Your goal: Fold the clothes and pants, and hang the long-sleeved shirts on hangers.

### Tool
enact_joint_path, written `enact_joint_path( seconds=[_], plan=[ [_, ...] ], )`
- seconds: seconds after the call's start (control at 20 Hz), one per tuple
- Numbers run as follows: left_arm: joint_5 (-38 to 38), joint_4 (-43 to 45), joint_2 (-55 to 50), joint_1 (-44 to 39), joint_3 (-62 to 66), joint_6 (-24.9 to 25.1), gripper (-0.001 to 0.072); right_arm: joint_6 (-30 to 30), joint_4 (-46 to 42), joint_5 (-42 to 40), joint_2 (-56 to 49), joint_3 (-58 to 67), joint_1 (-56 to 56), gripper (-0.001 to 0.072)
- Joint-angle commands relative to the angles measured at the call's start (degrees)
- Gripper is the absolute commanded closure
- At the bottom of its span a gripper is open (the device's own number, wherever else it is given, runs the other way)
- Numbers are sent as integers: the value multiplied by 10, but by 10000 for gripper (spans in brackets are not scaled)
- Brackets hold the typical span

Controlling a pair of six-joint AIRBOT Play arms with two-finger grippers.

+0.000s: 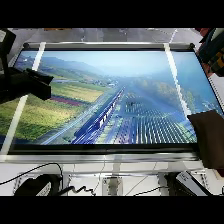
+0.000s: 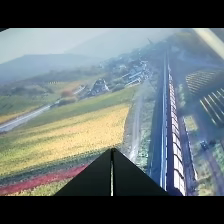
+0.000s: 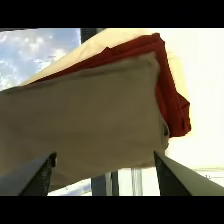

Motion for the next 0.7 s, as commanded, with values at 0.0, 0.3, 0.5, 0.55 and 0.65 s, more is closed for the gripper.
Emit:
enact_joint_path(
  seconds=[0.0,0.3,0.5,0.55,0.65],
  plan=[
    [0,0,0,1,0,0,692,8,3,7,2,0,-2,113],
    [0,0,0,1,0,0,692,-97,102,-45,2,0,42,697],
    [0,0,0,1,0,0,692,-170,114,-106,2,0,194,698],
    [0,0,0,1,0,0,692,-191,112,-115,2,0,242,698],
    [0,0,0,1,0,0,692,-228,93,-123,2,0,347,698]
  ],
)
